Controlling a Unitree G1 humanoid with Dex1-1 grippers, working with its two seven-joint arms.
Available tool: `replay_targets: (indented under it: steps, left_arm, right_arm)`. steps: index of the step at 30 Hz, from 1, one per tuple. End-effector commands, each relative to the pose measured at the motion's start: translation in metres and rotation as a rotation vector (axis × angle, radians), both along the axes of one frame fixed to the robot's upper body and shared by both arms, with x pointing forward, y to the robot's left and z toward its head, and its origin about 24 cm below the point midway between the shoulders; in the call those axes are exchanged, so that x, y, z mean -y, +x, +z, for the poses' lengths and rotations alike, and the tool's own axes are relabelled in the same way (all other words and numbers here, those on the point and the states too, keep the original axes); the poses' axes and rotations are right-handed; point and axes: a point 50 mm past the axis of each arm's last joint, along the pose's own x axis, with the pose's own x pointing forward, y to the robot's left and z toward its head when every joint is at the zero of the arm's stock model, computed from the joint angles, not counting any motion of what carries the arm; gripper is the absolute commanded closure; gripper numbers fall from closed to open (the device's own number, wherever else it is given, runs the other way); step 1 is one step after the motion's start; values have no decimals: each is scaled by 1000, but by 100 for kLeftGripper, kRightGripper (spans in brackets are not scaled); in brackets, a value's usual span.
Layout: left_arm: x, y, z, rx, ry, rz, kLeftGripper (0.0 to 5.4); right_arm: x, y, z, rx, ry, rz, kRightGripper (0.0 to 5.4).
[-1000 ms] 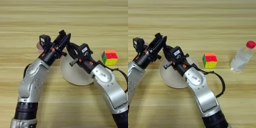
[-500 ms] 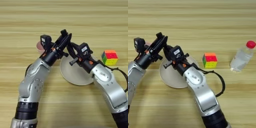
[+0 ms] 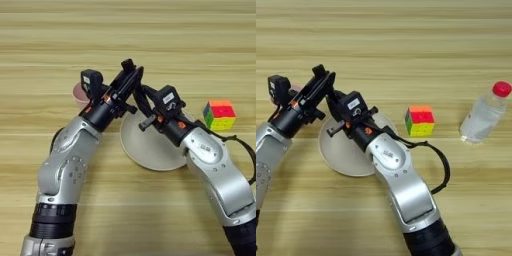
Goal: Move the objects on the table
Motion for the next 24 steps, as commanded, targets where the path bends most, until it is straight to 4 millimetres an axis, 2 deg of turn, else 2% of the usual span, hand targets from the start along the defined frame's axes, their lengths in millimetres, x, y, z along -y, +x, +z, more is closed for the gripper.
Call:
replay_targets:
  steps: [1,8,15,17,24]
  left_arm:
    - [-22,8,1,-13,15,92,441]
    - [-32,12,3,-3,22,142,441]
    - [-33,13,3,-2,25,145,441]
    - [-33,13,3,-1,24,145,441]
    - [-35,13,3,-3,24,151,442]
  right_arm:
    - [-3,-1,2,9,-7,11,447]
    - [-4,-1,1,4,-9,17,447]
    - [-4,-1,0,4,-8,16,447]
    - [-4,-1,0,1,-6,17,410]
    - [-4,-1,1,4,-1,11,333]
